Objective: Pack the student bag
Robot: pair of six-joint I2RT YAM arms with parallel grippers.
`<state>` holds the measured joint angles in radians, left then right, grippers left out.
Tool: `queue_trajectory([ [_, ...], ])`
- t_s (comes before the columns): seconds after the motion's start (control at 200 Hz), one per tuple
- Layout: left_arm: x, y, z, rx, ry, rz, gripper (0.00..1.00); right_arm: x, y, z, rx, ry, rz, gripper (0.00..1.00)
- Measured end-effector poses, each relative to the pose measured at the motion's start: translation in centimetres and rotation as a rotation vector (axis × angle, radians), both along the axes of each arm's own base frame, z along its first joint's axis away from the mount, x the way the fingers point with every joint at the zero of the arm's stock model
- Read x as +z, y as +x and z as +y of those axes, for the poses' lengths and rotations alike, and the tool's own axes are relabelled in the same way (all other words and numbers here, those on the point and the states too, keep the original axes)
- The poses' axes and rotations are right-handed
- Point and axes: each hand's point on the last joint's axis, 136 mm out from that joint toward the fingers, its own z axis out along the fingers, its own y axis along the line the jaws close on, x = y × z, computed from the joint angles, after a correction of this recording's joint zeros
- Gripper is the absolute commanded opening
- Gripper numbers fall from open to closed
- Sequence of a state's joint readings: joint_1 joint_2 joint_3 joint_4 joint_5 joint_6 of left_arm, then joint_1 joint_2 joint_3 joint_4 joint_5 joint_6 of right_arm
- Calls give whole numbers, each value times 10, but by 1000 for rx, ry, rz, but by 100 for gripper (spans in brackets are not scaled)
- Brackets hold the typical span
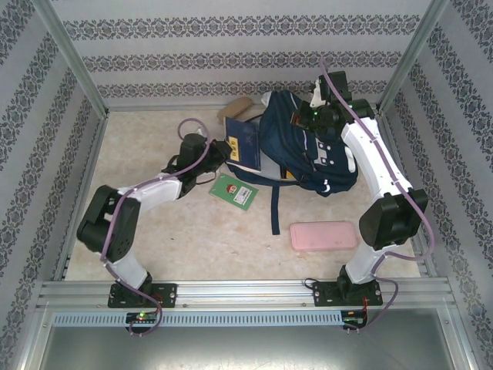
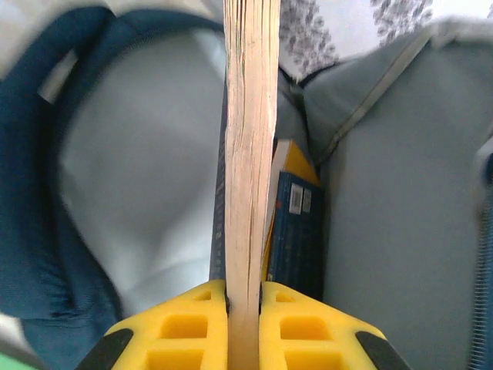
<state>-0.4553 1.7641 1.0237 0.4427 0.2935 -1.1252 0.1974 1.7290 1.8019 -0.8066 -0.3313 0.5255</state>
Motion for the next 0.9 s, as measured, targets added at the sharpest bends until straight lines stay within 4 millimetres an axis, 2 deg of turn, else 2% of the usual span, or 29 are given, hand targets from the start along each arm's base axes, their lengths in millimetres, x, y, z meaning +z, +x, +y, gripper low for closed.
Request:
queue_trajectory([
  [0.09,-6,0,-32,-62,-28,6,0,1,0,0,1,19,5,0],
  [0.22,-1,2,-71,-128,-82,-13,0,3,0,-2,-8,44,14,0],
  [0.485,21,13,-124,-186,-134,-81,0,5,0,-1,-13,82,27,0],
  [0.559,16,18,-139,-189,-135,-84,0,6,0,1,-14,98,29,0],
  [0.729,-8,24,-168,-177,-98,-57,0,7,-1,4,-14,120,37,0],
  [0.849,-12,30,-183,-179,-99,-63,0,8,-2,5,-13,126,41,0],
  [0.899,-14,33,-189,-180,-94,-60,4,8,-1,5,-15,127,42,0],
])
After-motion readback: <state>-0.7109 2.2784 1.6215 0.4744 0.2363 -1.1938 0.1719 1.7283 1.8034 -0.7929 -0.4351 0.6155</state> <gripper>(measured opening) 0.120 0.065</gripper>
